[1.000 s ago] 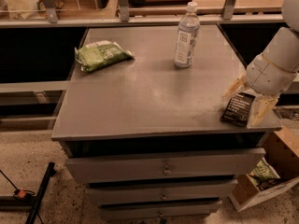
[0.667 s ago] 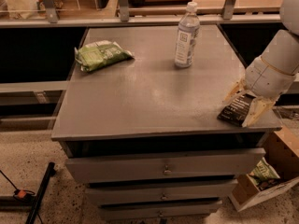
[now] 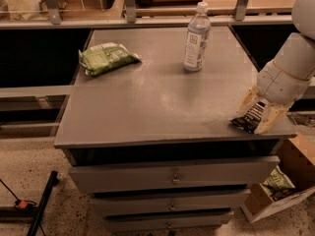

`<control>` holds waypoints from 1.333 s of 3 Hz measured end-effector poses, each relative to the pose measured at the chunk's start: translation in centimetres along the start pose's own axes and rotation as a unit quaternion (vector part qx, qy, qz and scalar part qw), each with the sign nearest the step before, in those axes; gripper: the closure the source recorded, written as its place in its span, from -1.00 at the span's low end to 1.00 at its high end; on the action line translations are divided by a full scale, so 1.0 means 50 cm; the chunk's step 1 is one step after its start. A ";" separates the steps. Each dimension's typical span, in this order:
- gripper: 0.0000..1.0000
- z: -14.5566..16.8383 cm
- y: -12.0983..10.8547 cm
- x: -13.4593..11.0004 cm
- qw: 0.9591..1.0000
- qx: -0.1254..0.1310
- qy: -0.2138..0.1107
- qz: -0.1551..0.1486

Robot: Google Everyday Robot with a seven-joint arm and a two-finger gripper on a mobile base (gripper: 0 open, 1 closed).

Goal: Move rxbar chocolate near blue plastic bottle

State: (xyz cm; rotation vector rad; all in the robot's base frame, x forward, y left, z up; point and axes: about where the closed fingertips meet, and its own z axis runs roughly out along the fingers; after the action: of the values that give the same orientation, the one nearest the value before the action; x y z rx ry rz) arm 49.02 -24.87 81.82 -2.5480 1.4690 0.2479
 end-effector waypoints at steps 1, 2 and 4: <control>0.56 0.002 -0.002 0.001 1.000 0.000 0.011 0.004; 0.98 0.001 -0.003 0.000 1.000 0.000 0.011 0.004; 1.00 -0.081 -0.055 0.010 0.991 0.086 0.057 0.083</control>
Offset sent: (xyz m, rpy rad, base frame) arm 0.0129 -0.0061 0.0241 -0.0265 -0.1101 -0.2030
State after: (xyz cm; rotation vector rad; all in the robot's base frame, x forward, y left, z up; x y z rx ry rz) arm 51.87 -24.92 85.85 -2.3415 1.6682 -0.0030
